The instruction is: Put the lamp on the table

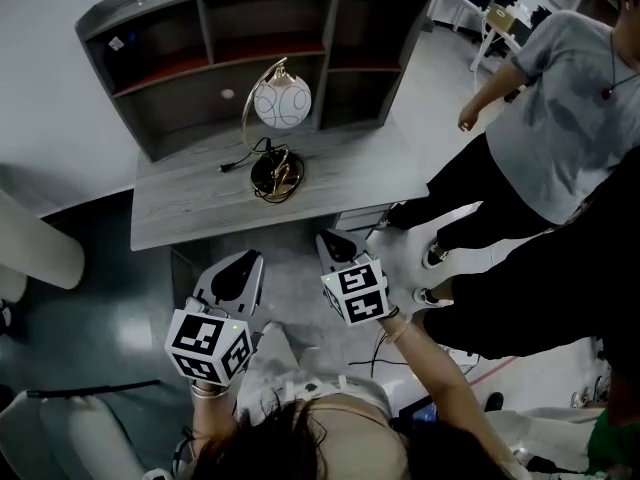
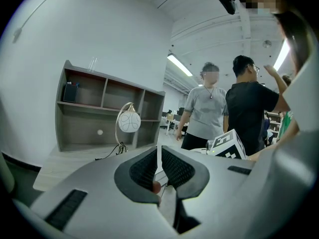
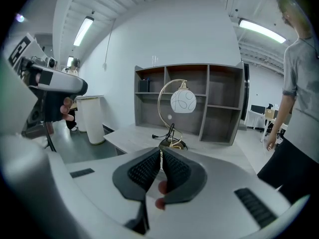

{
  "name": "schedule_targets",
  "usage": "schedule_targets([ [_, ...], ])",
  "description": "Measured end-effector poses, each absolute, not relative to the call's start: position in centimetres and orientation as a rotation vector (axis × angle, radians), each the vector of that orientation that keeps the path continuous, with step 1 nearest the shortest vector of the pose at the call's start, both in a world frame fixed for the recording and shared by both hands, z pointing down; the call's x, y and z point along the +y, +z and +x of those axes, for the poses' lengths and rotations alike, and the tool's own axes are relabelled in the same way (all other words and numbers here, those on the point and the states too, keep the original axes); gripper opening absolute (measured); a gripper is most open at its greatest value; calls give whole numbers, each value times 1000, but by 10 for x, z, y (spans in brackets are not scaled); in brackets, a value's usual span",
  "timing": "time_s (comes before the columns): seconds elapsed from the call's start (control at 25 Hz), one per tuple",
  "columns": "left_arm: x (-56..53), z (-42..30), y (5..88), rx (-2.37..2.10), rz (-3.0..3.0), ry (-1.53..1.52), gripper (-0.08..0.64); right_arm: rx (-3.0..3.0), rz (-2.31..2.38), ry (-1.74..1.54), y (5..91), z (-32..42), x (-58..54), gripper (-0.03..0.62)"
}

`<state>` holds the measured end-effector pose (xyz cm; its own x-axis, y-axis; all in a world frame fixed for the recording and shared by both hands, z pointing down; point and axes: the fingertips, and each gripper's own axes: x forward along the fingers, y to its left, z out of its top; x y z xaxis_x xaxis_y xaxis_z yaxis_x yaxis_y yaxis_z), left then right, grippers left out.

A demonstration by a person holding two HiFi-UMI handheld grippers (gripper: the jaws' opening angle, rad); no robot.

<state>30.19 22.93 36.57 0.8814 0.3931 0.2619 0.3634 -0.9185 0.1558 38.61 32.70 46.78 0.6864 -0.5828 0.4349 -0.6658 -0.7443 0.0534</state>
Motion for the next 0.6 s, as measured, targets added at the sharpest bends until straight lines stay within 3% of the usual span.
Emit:
schedule_targets([
  [0.6,249,309,374,624,2957,458,35,-983,2699,606,477,389,349,31],
])
